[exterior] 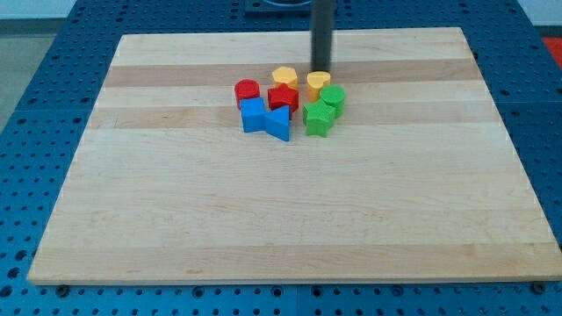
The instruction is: Move the group of blocks slightly left and a bit up
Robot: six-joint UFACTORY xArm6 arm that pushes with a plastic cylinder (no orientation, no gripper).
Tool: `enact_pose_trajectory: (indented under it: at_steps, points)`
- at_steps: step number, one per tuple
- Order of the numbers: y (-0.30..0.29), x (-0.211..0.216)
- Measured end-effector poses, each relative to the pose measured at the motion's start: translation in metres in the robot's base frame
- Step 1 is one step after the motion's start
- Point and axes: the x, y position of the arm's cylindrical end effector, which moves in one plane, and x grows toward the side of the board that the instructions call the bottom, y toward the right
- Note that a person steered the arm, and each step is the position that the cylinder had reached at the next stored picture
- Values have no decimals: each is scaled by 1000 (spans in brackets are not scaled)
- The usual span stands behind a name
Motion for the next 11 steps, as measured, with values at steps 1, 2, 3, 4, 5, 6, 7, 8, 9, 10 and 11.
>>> enact_pose_trajectory:
  at_steps: [1, 2, 3, 4, 5, 6, 7, 8, 9, 10, 11]
  points:
    - [26, 36]
    - [31, 69]
    - [17, 78]
    - [-3, 78]
    - [-11, 78]
    - [-15, 78]
    - [-18, 66]
    - [-29, 48]
    - [-47, 48]
    - [-55, 45]
    - [-46, 36]
